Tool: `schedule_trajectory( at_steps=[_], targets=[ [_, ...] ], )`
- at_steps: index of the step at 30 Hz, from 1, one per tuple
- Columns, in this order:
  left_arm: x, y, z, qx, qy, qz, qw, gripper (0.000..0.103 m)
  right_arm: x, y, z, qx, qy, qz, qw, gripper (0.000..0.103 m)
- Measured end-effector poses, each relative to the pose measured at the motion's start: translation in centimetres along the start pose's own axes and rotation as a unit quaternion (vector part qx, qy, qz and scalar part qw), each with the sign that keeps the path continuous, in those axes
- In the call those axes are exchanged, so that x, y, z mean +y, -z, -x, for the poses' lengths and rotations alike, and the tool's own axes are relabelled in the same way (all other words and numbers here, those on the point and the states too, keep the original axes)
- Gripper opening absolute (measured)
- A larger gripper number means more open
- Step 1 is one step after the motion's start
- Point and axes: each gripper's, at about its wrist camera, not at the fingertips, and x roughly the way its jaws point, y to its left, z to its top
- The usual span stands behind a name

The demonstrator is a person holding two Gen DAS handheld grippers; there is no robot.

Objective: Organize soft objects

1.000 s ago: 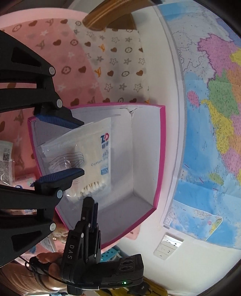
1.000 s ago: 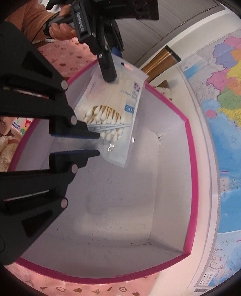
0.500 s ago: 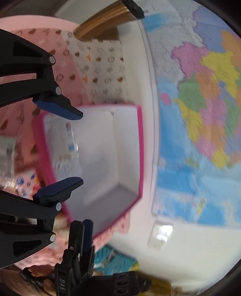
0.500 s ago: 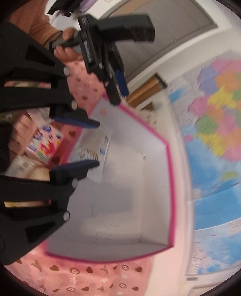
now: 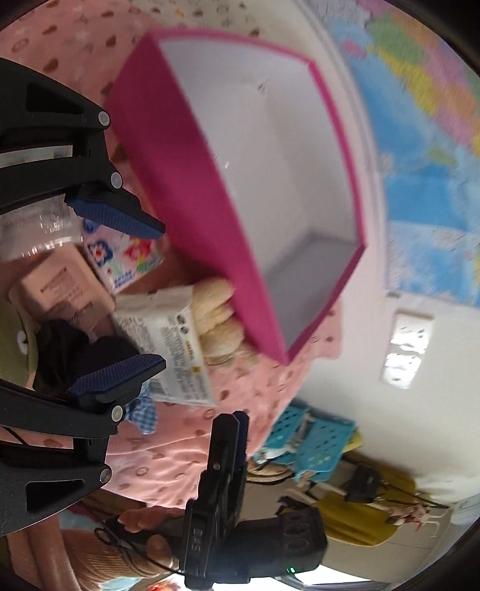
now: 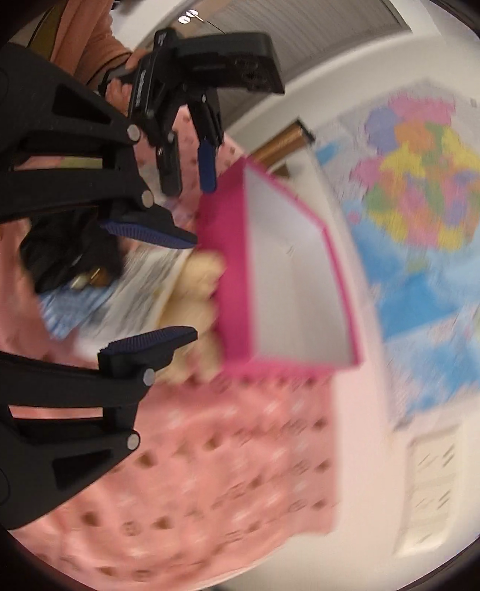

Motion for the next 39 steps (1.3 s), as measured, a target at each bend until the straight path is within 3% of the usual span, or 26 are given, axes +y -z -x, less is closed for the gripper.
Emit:
schedule_trajectory(
  at_steps=[5, 14, 15, 17, 26, 39],
  targets=[
    [-0.6, -0.3, -2.4, 0.043, 0.023, -0.007, 0.9988, 0.066, -4.0, 3.3, -0.6, 0.024, 0.004, -0.057, 0.998, 0.046],
    [-1.3, -0.6, -5.7, 0.11, 0.012, -0.009, 0.9938, 0.064, -4.2, 5.0, -2.4, 0.037, -0.03, -0.052, 0.998, 0.046],
    [-1.4, -0.5, -6.1, 0.115, 0.012, -0.009, 0.9932, 0.062, -4.2, 5.0, -2.5, 0.035, -0.032, -0.05, 0.998, 0.046],
    [-1.7, -0.4, -6.6, 0.121, 0.016, -0.009, 0.9925, 0.052, -4.2, 5.0, -2.6, 0.036, -0.036, -0.051, 0.997, 0.035],
    [-1.9, -0.3, -5.7, 0.101, 0.012, 0.012, 0.9947, 0.045, -2.8, 4.1, -1.4, 0.021, -0.028, -0.025, 0.999, 0.03],
    [-1.3, -3.5, 2.7, -0.005, 0.008, 0.024, 0.9997, 0.044, 0.6, -2.4, 1.3, -0.027, -0.075, 0.03, 0.996, 0.029]
  ],
)
